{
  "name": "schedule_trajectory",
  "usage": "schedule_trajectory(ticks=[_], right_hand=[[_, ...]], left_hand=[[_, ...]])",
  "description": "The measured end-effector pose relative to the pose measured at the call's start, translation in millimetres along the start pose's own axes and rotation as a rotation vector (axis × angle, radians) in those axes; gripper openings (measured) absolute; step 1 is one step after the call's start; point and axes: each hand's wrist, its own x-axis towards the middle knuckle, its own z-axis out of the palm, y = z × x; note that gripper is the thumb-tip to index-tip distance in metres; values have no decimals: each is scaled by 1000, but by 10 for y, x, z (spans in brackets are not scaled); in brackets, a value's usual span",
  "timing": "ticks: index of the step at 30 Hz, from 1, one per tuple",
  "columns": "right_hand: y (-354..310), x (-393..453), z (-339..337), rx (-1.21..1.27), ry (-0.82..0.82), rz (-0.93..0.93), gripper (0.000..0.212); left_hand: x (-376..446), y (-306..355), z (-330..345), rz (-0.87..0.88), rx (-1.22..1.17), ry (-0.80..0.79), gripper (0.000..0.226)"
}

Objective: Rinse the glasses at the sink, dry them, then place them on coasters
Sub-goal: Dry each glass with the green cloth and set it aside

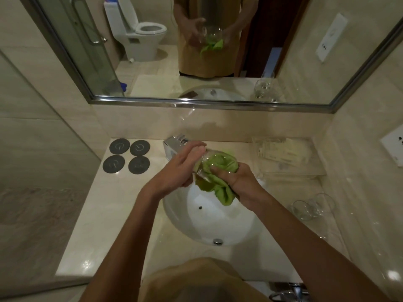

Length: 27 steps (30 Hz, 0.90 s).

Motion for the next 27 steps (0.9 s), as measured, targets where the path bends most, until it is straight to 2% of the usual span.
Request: schedule_trajectory(ticks=[2, 4, 6, 8, 12, 15, 17, 20, 23, 25, 27], right_hand=[[-60, -37, 13, 32, -85, 52, 26], [-103, -71, 26, 4, -146, 48, 31], [-112, -88, 22, -88, -132, -35, 35], [-101, -54, 0, -156, -63, -116, 35], [-62, 65, -7, -326, 160, -295, 35], [-59, 115, 4, -437, 259, -455, 26], [-23, 145, -7, -439, 253, -441, 24], [34, 147, -47, -337, 184, -277, 28], [19, 85, -88, -111, 73, -136, 30], [-15, 50, -112, -35, 33, -92, 27], [-46, 34, -116, 8, -17, -26, 29]], left_hand=[[30, -26, 135, 170, -27, 140, 28], [52, -47, 236, 290, -95, 272, 32], [80, -66, 277, 364, -72, 306, 35], [91, -56, 302, 356, -46, 302, 32], [133, 53, 334, 135, -37, 327, 36], [170, 109, 312, -180, 43, 236, 53], [158, 138, 264, -337, 102, 152, 65], [92, 135, 137, -397, 55, -18, 75], [17, 70, -3, -249, 15, -136, 72], [-1, 31, -6, -85, 17, -117, 51], [5, 25, 100, 101, -14, -34, 34]])
